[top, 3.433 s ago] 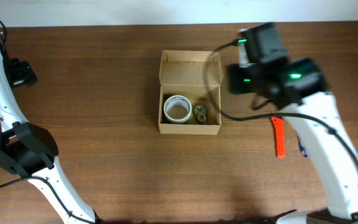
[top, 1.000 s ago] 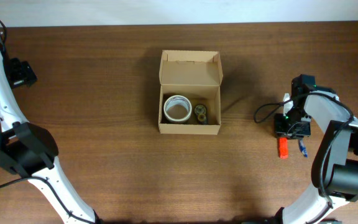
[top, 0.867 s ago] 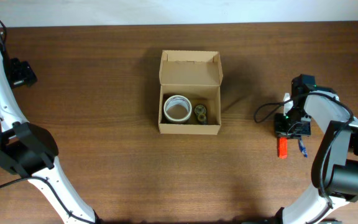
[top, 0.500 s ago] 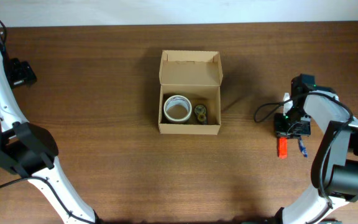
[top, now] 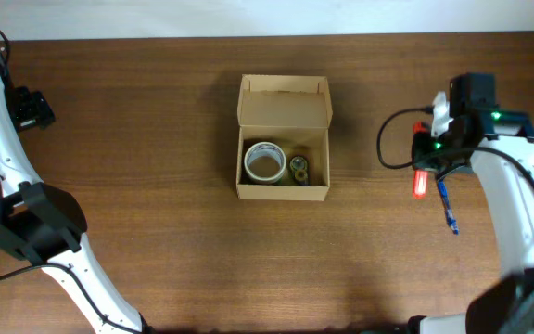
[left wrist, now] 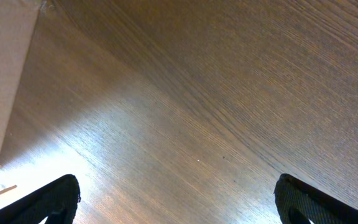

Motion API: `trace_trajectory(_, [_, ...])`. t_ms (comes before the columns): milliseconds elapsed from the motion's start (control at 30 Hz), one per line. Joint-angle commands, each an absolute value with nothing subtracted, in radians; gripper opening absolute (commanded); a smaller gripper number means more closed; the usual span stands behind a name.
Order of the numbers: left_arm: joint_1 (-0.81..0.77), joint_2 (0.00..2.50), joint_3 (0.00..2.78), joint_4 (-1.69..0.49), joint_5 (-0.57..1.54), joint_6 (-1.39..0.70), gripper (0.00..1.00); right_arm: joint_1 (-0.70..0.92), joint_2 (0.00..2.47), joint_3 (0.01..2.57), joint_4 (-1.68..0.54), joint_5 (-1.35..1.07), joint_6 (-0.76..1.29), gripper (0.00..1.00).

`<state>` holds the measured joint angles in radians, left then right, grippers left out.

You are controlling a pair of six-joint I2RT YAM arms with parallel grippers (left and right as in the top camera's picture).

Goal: Pack container
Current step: 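Carry the red cutter with the right gripper over the box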

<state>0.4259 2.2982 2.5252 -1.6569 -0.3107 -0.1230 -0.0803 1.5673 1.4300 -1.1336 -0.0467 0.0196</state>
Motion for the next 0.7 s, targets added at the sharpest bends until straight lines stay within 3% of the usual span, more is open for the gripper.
trace_trajectory(0, [0.429,2.284,2.520,-1.658,-0.317,-0.111,1.00,0.009,1.533,1.567,-1.194,-0.089,-0.028,0.04])
trace_trajectory(267, [0.429,2.284,2.520,-1.658,-0.317,-0.111,1.00,0.296,1.546,1.827,-1.267,-0.093,-0.254,0.04])
trace_trajectory(667, [0.429,2.284,2.520,-1.658,-0.317,-0.111,1.00,0.531,1.765,1.837,-1.287,-0.027,-0.606,0.04])
